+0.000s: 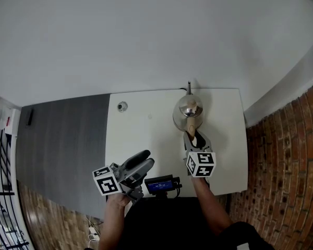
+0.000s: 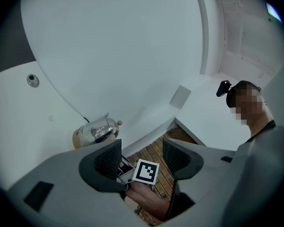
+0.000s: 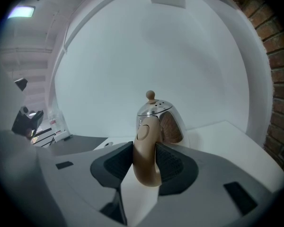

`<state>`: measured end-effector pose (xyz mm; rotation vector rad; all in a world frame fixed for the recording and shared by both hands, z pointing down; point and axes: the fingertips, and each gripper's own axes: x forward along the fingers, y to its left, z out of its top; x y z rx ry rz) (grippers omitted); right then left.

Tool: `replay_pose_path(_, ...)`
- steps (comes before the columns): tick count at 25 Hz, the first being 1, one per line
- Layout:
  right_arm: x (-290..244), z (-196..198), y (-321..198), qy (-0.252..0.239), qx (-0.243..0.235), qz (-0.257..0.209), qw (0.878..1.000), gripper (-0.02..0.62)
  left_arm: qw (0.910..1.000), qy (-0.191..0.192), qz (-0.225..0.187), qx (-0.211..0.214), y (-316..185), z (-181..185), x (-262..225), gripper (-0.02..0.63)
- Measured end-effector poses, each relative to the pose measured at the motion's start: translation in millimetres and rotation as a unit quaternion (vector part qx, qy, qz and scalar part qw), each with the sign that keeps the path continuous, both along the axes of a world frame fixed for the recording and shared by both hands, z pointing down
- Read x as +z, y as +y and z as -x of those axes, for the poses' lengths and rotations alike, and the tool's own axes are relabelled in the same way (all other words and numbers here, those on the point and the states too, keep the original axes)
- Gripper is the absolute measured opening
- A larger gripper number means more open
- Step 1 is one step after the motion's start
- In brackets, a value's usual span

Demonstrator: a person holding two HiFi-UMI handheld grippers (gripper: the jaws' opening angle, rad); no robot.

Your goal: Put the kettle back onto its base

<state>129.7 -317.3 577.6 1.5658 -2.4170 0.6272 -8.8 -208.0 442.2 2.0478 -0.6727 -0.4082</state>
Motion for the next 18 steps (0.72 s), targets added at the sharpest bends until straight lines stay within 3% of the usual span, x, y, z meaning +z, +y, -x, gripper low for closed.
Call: replay_pose_path(18, -1.1, 0.9, 0.1, 0.0, -0.009, 0.001, 1.0, 0.147, 1.0, -0.003, 0.001, -0.008, 4.1, 0.5, -0.7, 0.295)
